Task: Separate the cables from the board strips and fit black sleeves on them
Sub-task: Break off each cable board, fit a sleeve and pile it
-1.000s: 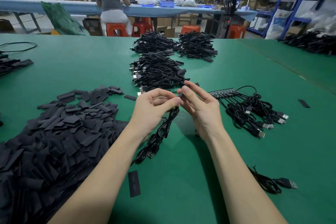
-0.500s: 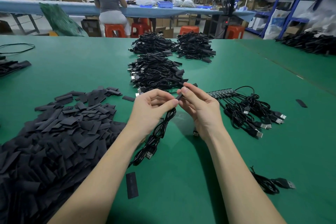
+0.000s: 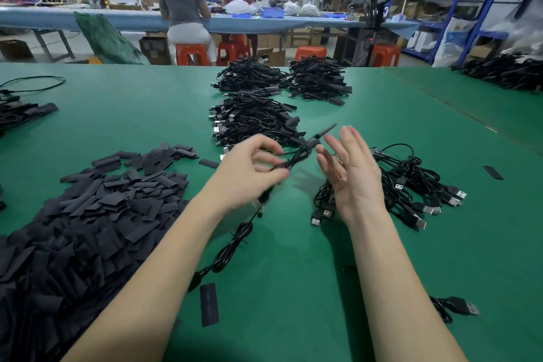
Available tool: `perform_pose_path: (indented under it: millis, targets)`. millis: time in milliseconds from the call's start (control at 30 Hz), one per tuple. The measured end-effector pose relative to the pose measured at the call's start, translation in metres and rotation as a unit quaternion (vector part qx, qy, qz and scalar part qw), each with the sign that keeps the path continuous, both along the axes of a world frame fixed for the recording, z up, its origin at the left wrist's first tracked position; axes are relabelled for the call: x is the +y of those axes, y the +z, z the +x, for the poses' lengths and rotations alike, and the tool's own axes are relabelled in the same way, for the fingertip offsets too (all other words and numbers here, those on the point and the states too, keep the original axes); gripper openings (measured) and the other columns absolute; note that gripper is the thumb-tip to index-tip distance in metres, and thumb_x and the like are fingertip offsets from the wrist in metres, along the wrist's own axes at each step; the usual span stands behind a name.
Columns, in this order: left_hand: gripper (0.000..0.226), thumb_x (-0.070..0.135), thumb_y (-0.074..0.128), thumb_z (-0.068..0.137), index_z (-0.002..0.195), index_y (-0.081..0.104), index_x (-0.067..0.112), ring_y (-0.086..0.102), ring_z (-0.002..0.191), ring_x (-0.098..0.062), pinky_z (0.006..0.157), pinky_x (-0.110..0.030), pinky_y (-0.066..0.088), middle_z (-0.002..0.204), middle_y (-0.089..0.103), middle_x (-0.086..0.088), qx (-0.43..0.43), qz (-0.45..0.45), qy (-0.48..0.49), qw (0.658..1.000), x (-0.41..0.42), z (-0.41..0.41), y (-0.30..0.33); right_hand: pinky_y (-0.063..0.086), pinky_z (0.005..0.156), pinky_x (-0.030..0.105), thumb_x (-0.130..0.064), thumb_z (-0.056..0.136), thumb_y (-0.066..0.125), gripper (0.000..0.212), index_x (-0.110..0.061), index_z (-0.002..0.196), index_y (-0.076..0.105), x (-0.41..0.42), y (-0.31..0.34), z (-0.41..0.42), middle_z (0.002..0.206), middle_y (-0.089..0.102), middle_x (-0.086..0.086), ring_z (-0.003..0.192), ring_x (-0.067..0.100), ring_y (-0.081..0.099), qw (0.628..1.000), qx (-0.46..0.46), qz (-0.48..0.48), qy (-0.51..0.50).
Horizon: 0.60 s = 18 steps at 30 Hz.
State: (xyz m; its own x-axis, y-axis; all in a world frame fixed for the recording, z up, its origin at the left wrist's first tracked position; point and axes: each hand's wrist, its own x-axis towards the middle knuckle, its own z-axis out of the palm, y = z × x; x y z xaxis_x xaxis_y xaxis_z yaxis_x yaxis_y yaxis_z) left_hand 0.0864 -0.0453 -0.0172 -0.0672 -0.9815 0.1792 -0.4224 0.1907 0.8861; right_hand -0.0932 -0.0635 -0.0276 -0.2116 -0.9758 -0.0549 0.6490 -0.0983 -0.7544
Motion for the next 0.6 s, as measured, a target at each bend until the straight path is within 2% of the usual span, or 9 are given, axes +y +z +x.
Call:
perform_pose_path:
  millis: [100, 133, 167, 267, 433, 600]
  targets:
    - [0.025, 0.007, 0.077, 0.083, 0.100, 0.063, 0.019, 0.063, 0.075, 0.011, 0.070, -0.007, 0.049, 0.093, 0.070, 0.007, -0.062, -0.118, 0.049, 0.990, -0.030, 0.004, 0.015, 0.062, 0.070, 0.027, -0.031, 0.097, 0.067, 0.038, -0.020, 0.132, 0.055, -0.001, -0.002, -0.003, 0.107, 0.077, 0.008, 0.085, 0.023, 0.076, 0.999, 0.036, 0.023, 0.005]
    - [0.025, 0.004, 0.074, 0.083, 0.100, 0.062, 0.017, 0.060, 0.073, 0.011, 0.068, -0.007, 0.048, 0.092, 0.069, 0.005, -0.100, -0.155, 0.058, 0.981, -0.041, 0.005, 0.020, 0.062, 0.070, 0.028, -0.030, 0.098, 0.066, 0.034, -0.019, 0.128, 0.056, -0.001, -0.003, -0.002, 0.105, 0.078, 0.007, 0.081, 0.022, 0.075, 0.998, 0.047, 0.034, 0.007]
    - [0.025, 0.003, 0.072, 0.083, 0.101, 0.061, 0.015, 0.060, 0.074, 0.007, 0.070, -0.011, 0.049, 0.092, 0.068, 0.002, -0.143, -0.184, 0.064, 0.970, -0.053, 0.006, 0.025, 0.062, 0.068, 0.027, -0.029, 0.099, 0.065, 0.028, -0.018, 0.124, 0.058, -0.001, -0.004, -0.001, 0.103, 0.078, 0.007, 0.078, 0.020, 0.074, 0.997, 0.058, 0.044, 0.010]
    - [0.025, -0.001, 0.065, 0.085, 0.106, 0.059, 0.010, 0.061, 0.092, -0.022, 0.088, -0.039, 0.051, 0.102, 0.066, -0.007, -0.278, -0.228, 0.079, 0.930, -0.091, 0.010, 0.035, 0.060, 0.063, 0.025, -0.027, 0.098, 0.065, 0.017, -0.019, 0.112, 0.061, -0.002, -0.006, 0.005, 0.098, 0.079, 0.005, 0.069, 0.017, 0.069, 0.993, 0.095, 0.060, 0.025]
    - [0.023, -0.007, 0.053, 0.086, 0.103, 0.060, 0.007, 0.058, 0.100, -0.037, 0.085, -0.047, 0.050, 0.107, 0.064, -0.016, -0.412, -0.164, 0.105, 0.890, -0.131, 0.022, 0.026, 0.055, 0.058, 0.022, -0.025, 0.098, 0.066, 0.013, -0.017, 0.107, 0.067, -0.001, -0.008, 0.010, 0.090, 0.079, 0.001, 0.066, 0.015, 0.066, 0.986, 0.140, 0.065, 0.066]
    - [0.027, -0.002, 0.051, 0.089, 0.109, 0.065, 0.009, 0.060, 0.103, -0.037, 0.090, -0.043, 0.051, 0.114, 0.065, -0.018, -0.386, -0.113, 0.114, 0.908, -0.138, 0.028, 0.010, 0.052, 0.052, 0.019, -0.023, 0.098, 0.066, 0.017, -0.014, 0.112, 0.068, 0.000, -0.008, 0.014, 0.086, 0.078, 0.000, 0.061, 0.011, 0.065, 0.981, 0.163, 0.062, 0.089]
